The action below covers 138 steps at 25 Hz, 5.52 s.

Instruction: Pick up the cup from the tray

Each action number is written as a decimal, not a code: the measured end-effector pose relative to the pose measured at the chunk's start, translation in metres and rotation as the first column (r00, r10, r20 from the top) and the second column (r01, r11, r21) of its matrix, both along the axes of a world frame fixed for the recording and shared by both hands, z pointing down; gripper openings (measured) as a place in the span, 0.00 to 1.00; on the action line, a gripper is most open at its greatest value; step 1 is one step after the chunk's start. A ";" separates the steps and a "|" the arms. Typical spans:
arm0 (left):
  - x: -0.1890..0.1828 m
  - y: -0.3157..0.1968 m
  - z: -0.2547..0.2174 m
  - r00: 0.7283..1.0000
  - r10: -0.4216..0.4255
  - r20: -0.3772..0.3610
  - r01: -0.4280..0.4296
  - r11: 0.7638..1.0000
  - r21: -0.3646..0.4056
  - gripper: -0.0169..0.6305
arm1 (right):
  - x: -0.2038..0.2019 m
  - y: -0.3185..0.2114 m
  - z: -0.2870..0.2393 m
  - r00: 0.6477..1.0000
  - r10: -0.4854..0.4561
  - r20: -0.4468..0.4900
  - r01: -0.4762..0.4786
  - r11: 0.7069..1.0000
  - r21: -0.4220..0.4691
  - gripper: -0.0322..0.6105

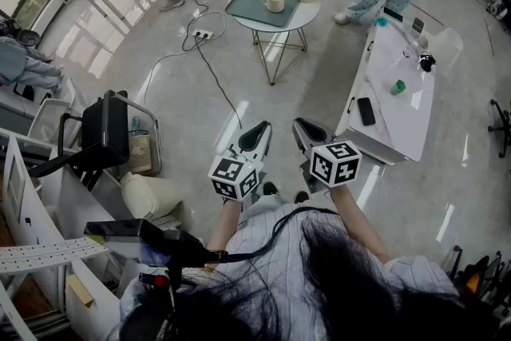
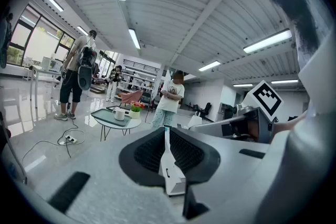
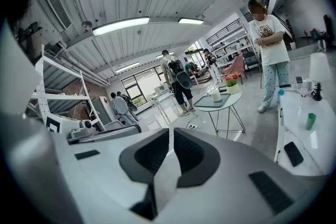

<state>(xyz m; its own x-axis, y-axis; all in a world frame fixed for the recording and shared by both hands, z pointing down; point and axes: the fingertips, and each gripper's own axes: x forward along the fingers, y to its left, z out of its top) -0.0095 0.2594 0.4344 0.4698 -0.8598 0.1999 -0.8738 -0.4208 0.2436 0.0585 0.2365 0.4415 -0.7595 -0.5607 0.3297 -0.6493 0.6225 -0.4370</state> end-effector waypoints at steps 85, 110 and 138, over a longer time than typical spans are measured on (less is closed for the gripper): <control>-0.031 -0.377 0.041 0.999 -0.041 0.021 0.043 0.994 -0.103 0.05 | -0.034 -0.384 0.044 0.999 -0.053 0.012 0.054 0.995 -0.080 0.12; -0.137 -0.552 0.067 0.986 0.163 0.032 -0.156 0.976 -0.151 0.05 | -0.136 -0.539 0.080 0.995 0.028 -0.092 -0.036 0.996 -0.086 0.13; -0.158 -0.630 0.120 0.954 0.301 0.004 -0.289 0.917 -0.274 0.05 | -0.162 -0.622 0.209 0.961 0.058 -0.269 -0.108 0.979 -0.173 0.61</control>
<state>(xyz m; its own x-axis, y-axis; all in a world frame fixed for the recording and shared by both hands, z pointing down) -0.1677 -0.3708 0.5544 0.6787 -0.5954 0.4300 -0.7329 -0.5859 0.3458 -0.1040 -0.3852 0.6506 -0.5861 -0.5289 0.6138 -0.8021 0.4861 -0.3470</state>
